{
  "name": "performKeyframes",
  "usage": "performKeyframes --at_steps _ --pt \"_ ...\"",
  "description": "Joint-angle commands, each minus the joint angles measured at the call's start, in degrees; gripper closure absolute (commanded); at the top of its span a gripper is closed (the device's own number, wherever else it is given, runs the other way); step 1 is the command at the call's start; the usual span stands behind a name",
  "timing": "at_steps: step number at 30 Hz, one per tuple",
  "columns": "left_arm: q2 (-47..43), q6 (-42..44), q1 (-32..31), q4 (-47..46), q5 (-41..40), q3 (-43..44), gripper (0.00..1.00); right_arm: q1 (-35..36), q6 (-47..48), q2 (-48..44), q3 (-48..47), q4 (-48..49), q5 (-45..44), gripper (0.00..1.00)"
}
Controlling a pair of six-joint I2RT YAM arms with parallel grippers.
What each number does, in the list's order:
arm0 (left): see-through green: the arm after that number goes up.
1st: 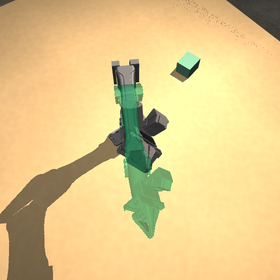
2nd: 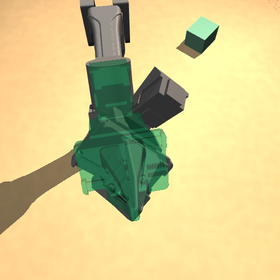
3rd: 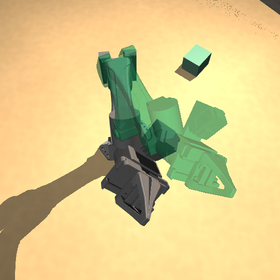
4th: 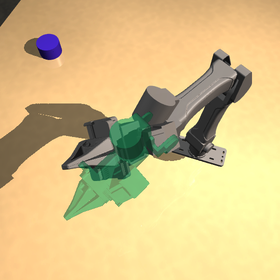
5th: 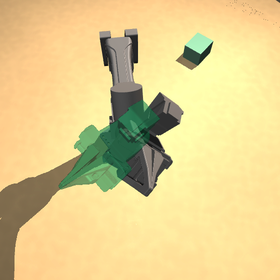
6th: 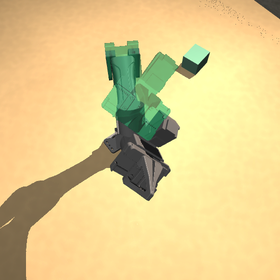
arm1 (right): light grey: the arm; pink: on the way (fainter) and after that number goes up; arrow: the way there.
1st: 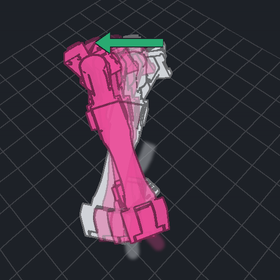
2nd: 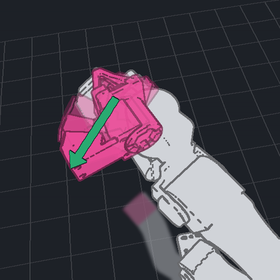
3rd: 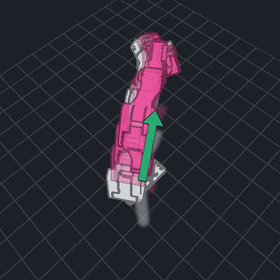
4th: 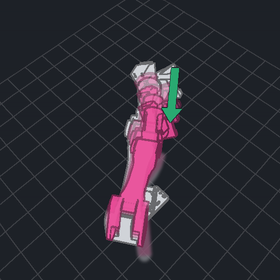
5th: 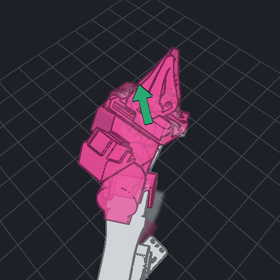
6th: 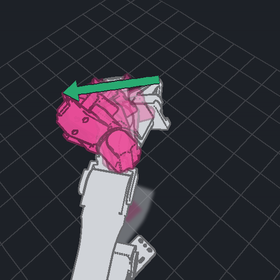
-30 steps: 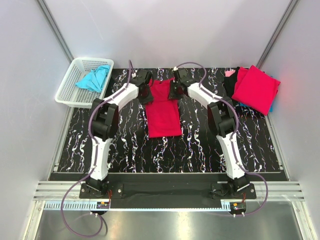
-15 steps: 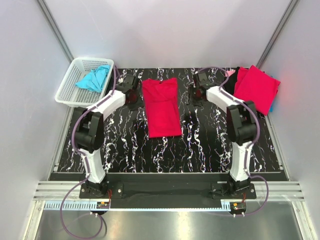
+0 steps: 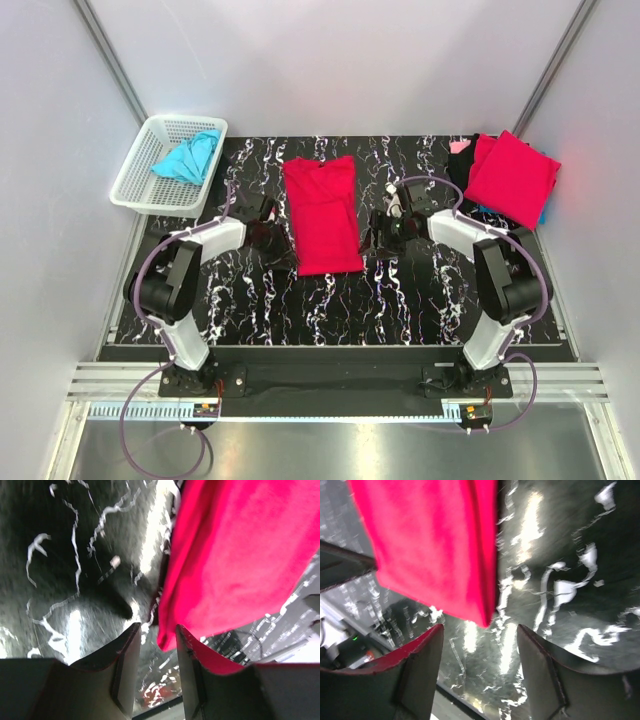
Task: Fold and stack the t-shirts
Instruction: Fold the tshirt
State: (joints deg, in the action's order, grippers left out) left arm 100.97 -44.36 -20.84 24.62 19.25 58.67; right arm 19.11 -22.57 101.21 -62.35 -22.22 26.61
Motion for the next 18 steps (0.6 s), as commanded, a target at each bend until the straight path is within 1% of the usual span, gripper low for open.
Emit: performKeyframes --at_steps 1,2,3,5,7,9,14,18 --pt "-4.3 -1.9 0.2 -4.8 3.0 -1.8 0.61 0.2 -3.4 -4.4 5.5 10.7 8.1 0.34" --pt "-4.8 -2.3 0.2 -5.4 3.1 -3.1 0.61 0.2 -5.4 -4.5 7.0 12.9 9.8 0.35" --pt "-4.8 -2.7 0.2 -6.6 3.3 -3.8 0.61 0.1 -6.1 -4.0 9.3 16.2 10.5 0.39" --pt "-4.6 -3.6 0.2 -8.6 5.1 -5.4 0.61 0.1 -8.1 -2.3 11.1 19.0 12.4 0.42" --pt "-3.4 -4.4 0.2 -10.9 7.0 -6.1 0.61 0.2 -9.5 -1.1 13.6 24.1 13.7 0.45" --pt "-2.4 -5.5 0.2 -12.1 8.0 -6.7 0.61 0.2 -11.0 0.3 15.2 27.1 14.4 0.46" --pt "-1.8 -6.7 0.2 -13.7 9.3 -8.0 0.61 0.1 -10.8 1.8 15.6 28.6 14.4 0.46" --pt "-0.7 -8.0 0.2 -17.0 11.3 -9.1 0.61 0.2 -10.4 3.6 13.9 29.2 14.3 0.47"
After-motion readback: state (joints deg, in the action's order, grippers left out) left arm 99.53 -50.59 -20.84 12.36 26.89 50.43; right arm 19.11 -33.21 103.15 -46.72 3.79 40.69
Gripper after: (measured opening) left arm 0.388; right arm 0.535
